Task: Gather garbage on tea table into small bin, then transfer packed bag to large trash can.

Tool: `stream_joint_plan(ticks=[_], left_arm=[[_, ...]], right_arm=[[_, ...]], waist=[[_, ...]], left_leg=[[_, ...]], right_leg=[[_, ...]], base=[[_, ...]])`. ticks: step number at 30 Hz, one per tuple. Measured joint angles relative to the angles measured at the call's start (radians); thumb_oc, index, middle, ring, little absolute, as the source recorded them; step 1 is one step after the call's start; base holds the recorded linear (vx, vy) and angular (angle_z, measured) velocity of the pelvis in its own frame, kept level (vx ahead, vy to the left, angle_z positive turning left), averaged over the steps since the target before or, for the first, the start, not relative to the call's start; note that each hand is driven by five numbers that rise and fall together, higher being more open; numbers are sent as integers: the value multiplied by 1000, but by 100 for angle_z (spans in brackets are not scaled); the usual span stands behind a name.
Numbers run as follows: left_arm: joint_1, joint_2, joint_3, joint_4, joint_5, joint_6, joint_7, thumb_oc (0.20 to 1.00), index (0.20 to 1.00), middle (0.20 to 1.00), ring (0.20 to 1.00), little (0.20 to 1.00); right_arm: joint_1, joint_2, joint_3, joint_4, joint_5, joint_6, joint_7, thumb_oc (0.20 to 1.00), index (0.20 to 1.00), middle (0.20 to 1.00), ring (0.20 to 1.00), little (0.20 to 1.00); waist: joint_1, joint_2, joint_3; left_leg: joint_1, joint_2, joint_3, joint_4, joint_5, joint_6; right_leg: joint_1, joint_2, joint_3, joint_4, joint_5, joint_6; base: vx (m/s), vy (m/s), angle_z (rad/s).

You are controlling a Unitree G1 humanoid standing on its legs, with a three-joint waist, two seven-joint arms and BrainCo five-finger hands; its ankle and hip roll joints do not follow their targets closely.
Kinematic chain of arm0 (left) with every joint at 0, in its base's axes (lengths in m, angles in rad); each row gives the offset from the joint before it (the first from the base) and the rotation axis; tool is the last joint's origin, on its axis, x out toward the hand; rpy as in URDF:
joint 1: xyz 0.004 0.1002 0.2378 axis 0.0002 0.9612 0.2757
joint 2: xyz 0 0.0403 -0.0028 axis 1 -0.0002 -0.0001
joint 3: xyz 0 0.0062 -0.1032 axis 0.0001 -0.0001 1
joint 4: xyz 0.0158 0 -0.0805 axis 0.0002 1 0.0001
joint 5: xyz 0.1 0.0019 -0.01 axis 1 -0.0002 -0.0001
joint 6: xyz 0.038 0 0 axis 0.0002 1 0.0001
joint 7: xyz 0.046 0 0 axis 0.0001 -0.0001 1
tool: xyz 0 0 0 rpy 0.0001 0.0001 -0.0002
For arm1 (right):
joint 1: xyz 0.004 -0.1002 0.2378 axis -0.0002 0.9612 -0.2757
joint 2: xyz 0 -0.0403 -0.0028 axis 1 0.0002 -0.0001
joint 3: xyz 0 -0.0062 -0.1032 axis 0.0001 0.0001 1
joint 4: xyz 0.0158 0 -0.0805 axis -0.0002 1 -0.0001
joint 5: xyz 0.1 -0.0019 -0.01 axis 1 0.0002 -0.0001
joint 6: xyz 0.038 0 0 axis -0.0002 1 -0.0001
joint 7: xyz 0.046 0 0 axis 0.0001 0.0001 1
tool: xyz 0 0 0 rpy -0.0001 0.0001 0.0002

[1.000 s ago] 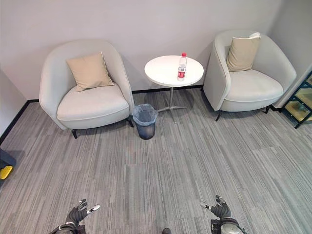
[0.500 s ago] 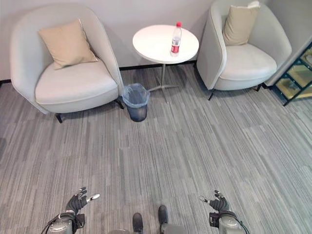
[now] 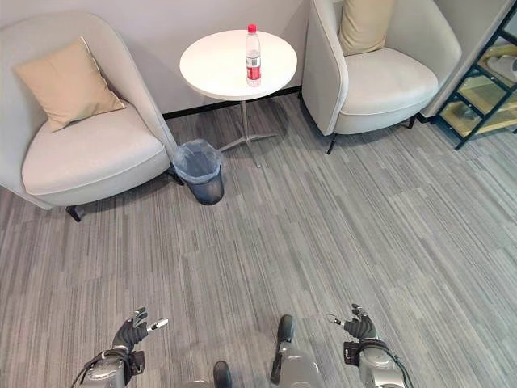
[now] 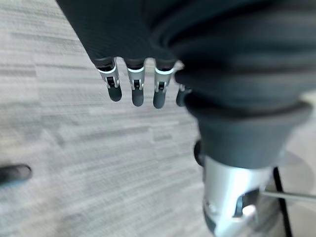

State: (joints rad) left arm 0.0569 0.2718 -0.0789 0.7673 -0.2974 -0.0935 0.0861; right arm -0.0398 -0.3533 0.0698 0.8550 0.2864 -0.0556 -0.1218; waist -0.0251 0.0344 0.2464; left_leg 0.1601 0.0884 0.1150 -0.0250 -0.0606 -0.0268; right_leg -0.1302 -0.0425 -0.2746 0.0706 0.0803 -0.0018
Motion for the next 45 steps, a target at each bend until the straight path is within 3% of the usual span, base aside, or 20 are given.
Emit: stream_joint_plan(ticks=[3, 4, 5, 6, 7, 9, 11, 12, 15, 18, 21, 23, 25, 31, 33, 34, 35, 37, 39, 45], left_arm=[[2, -5, 0, -8, 0, -2, -2, 1000, 1000, 1000, 1000, 1000], [-16, -7, -3, 3, 0, 0, -1, 1000, 1000, 1000, 1000, 1000], [-21, -9, -7, 9, 0, 1, -2, 1000, 1000, 1000, 1000, 1000], [-28, -3, -45, 16, 0, 2, -4, 1000, 1000, 1000, 1000, 1000], [-29, -3, -51, 22, 0, 5, -7, 1000, 1000, 1000, 1000, 1000], [-36, 2, -71, 18, 0, 6, -7, 1000, 1000, 1000, 1000, 1000], [-28, 1, -78, 18, 1, 13, -8, 1000, 1000, 1000, 1000, 1000], [-19, 1, -77, 19, 1, 13, -8, 1000, 1000, 1000, 1000, 1000], [-32, 4, -73, 38, 3, 14, -7, 1000, 1000, 1000, 1000, 1000], [-12, 4, -74, 39, 4, 17, -7, 1000, 1000, 1000, 1000, 1000], [11, 4, -68, 38, 4, 17, -7, 1000, 1000, 1000, 1000, 1000], [38, 3, -56, 38, 4, 19, -7, 1000, 1000, 1000, 1000, 1000], [8, 24, -54, 19, 4, 17, -8, 1000, 1000, 1000, 1000, 1000], [-62, 62, -36, 19, 4, 14, -7, 1000, 1000, 1000, 1000, 1000], [-58, 75, -39, 19, 4, 12, -5, 1000, 1000, 1000, 1000, 1000], [-50, 73, -39, 20, 4, 12, -4, 1000, 1000, 1000, 1000, 1000], [-53, 64, -39, 41, 4, 13, -4, 1000, 1000, 1000, 1000, 1000], [-35, 48, -39, 65, 4, 14, -3, 1000, 1000, 1000, 1000, 1000], [-19, 34, -36, 81, 4, 15, -3, 1000, 1000, 1000, 1000, 1000], [-10, 29, -37, 78, 4, 13, -2, 1000, 1000, 1000, 1000, 1000]], right_arm=[[10, -8, -3, -31, 1, -13, 0, 1000, 1000, 1000, 1000, 1000], [5, -4, -3, -29, 6, -16, 1, 1000, 1000, 1000, 1000, 1000], [3, -1, -3, -29, 10, -23, 1, 1000, 1000, 1000, 1000, 1000], [-1, 6, 5, -16, 12, -24, -1, 1000, 1000, 1000, 1000, 1000], [-6, 11, 17, -3, 13, -24, -1, 1000, 1000, 1000, 1000, 1000], [-9, 16, 34, 6, 30, -23, -3, 1000, 1000, 1000, 1000, 1000], [-11, 20, 40, 12, 31, -24, -5, 1000, 1000, 1000, 1000, 1000], [-24, 20, 40, 16, 31, -25, -7, 1000, 1000, 1000, 1000, 1000], [-25, 23, 41, 58, 32, -19, -9, 1000, 1000, 1000, 1000, 1000], [-23, 22, 41, 58, 32, -20, -9, 1000, 1000, 1000, 1000, 1000], [-24, 19, 40, 56, 30, -19, -8, 1000, 1000, 1000, 1000, 1000], [5, 22, 44, 56, 26, -17, -6, 1000, 1000, 1000, 1000, 1000], [25, 38, 43, 53, 13, -1, -5, 1000, 1000, 1000, 1000, 1000], [-22, 68, 72, 17, 7, -4, 6, 1000, 1000, 1000, 1000, 1000], [-36, 77, 77, -2, 6, -4, 6, 1000, 1000, 1000, 1000, 1000], [-35, 78, 78, -3, 7, -4, 6, 1000, 1000, 1000, 1000, 1000], [-30, 75, 78, -3, 7, -3, 6, 1000, 1000, 1000, 1000, 1000], [-11, 76, 79, -3, 7, -1, 6, 1000, 1000, 1000, 1000, 1000], [10, 76, 78, -10, 7, -1, 5, 1000, 1000, 1000, 1000, 1000], [38, 75, 74, -9, 4, 0, 6, 1000, 1000, 1000, 1000, 1000]], waist=[[-3, -22, -27], [-11, -32, -28], [-11, -33, -28], [9, -41, -26], [20, -57, -24], [32, -92, -6], [36, -108, 2], [40, -99, 1], [45, -84, -2], [64, -77, -2], [68, -61, -17], [67, -71, -48], [57, -103, -64], [68, -124, -79], [70, -114, -77], [63, -101, -76], [52, -88, -68], [31, -69, -56], [25, -80, -41], [4, -82, -20]], left_leg=[[-64, 25, -59, 163, 7, -59], [-161, 31, -87, 343, -3, -93], [-221, 34, -113, 458, 4, -104], [-341, 51, -108, 682, 13, -110], [-371, 39, -107, 688, -9, -88], [-447, -27, -97, 446, -12, -71], [-463, -74, -101, 285, 36, -58], [-476, -86, -99, 234, 56, -69], [-473, -86, -62, 9, 136, -62], [-489, -85, 12, 39, 165, -36], [-461, -97, 9, 61, 185, -4], [-419, -118, 53, 83, 229, 104], [-394, -162, 60, 87, 189, 164], [-336, -202, 58, 65, 118, 194], [-276, -199, 49, 14, 114, 188], [-256, -190, 45, -1, 103, 168], [-239, -188, 25, -1, 85, 160], [-205, -188, 4, 0, 65, 152], [-158, -206, -12, 4, 28, 155], [-51, -221, -111, 14, -34, 125]], right_leg=[[41, 17, -22, -9, -30, -19], [49, 24, -28, -23, -34, -38], [54, 29, -27, -24, -52, -62], [96, 53, -13, -72, -74, -115], [116, 54, -2, -92, -70, -123], [160, 61, -9, -152, -61, -107], [171, 65, -19, -152, -47, -105], [182, 73, -12, -153, -77, -73], [222, 116, -5, -153, -119, -62], [296, 126, 27, -152, -151, -49], [369, 111, 86, -152, -201, -24], [416, 83, 125, -138, -249, 24], [383, 22, 157, -30, -264, 52], [228, -46, 189, 242, -339, 141], [100, -55, 183, 327, -381, 134], [-8, -53, 163, 291, -377, 124], [-105, -47, 164, 230, -311, 95], [-158, -47, 163, 128, -203, 103], [-201, -57, 163, -61, -69, 125], [-143, -66, 166, -92, 18, 89]], base=[[155, -252, 25], [268, -393, 23], [349, -391, 16], [294, -188, -11], [403, -165, -14], [271, -58, -6], [310, -10, -19], [420, 17, -9], [347, 73, 3], [258, 87, -41], [442, 208, -59], [255, 167, -43], [260, 194, 2], [182, 116, -3], [283, 74, -8], [391, 38, 14], [421, 4, 26], [332, -43, 27], [401, -85, 25], [308, -150, 54]])
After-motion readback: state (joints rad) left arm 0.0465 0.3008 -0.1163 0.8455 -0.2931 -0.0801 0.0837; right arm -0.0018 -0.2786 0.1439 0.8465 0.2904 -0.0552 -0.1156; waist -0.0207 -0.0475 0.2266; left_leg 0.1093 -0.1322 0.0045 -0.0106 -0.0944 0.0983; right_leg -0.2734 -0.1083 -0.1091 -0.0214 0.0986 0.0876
